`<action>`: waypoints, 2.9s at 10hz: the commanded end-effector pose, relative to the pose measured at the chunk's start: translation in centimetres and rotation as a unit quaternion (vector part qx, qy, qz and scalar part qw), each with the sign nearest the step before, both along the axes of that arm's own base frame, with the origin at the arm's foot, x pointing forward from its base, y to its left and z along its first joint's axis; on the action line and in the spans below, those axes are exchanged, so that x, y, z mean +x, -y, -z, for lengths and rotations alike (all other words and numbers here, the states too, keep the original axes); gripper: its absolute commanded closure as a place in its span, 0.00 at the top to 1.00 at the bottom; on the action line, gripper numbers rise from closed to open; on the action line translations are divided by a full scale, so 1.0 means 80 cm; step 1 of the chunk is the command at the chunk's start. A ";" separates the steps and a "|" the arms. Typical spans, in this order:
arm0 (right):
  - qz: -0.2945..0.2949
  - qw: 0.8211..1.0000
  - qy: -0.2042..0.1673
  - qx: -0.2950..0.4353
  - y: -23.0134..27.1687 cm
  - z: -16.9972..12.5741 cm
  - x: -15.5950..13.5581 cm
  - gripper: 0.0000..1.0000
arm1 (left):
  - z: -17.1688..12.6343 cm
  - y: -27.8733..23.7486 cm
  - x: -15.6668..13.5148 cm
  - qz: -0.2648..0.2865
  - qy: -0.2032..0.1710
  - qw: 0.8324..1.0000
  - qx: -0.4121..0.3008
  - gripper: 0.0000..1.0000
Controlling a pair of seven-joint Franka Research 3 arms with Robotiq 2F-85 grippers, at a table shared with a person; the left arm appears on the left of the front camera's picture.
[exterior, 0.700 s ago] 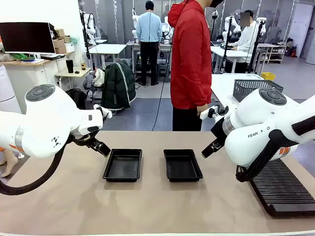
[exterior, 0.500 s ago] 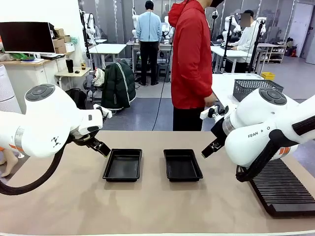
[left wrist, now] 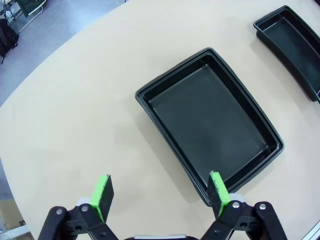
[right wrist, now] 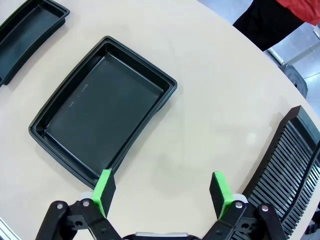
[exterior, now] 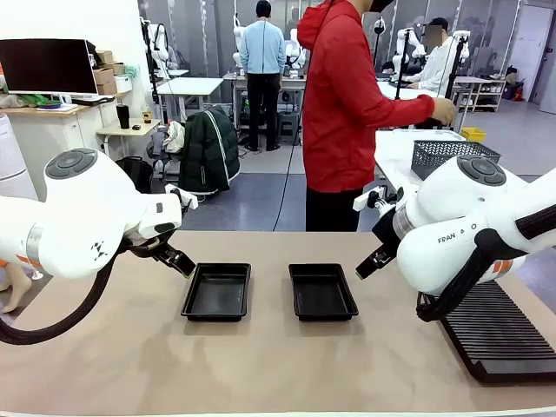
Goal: Inspect and transfer BCBs to ESD trays.
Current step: Pick up the Blank PCB from the PCB Rack and place it in the left ESD tray.
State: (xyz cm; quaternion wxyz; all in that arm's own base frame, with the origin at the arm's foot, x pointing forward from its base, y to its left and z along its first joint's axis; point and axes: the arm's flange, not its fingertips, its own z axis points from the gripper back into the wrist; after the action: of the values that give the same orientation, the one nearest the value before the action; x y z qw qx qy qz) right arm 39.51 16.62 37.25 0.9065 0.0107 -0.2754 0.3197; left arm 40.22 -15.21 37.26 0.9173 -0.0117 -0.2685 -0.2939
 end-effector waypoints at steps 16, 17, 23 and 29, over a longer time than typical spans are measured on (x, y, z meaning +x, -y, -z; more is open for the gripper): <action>0.151 0.959 -0.218 0.101 0.096 -0.303 0.060 1.00 | -0.282 -0.044 -0.009 -0.145 -0.132 0.965 -0.176 1.00; 0.162 0.947 -0.245 0.129 0.115 -0.319 0.067 1.00 | -0.299 -0.046 -0.013 -0.151 -0.140 0.960 -0.192 1.00; 0.237 0.890 -0.326 0.214 0.204 -0.360 0.091 1.00 | -0.362 -0.077 -0.022 -0.190 -0.200 0.928 -0.249 1.00; 0.269 0.853 -0.345 0.285 0.266 -0.364 0.087 1.00 | -0.388 -0.109 -0.017 -0.193 -0.223 0.914 -0.279 1.00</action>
State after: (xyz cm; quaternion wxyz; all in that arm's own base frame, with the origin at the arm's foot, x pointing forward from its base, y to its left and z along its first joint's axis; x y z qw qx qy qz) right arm 46.74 -4.58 65.80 0.9599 0.2765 -0.0223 -0.0408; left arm 38.68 -6.85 68.16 0.9533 -0.2687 -0.1366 -0.0175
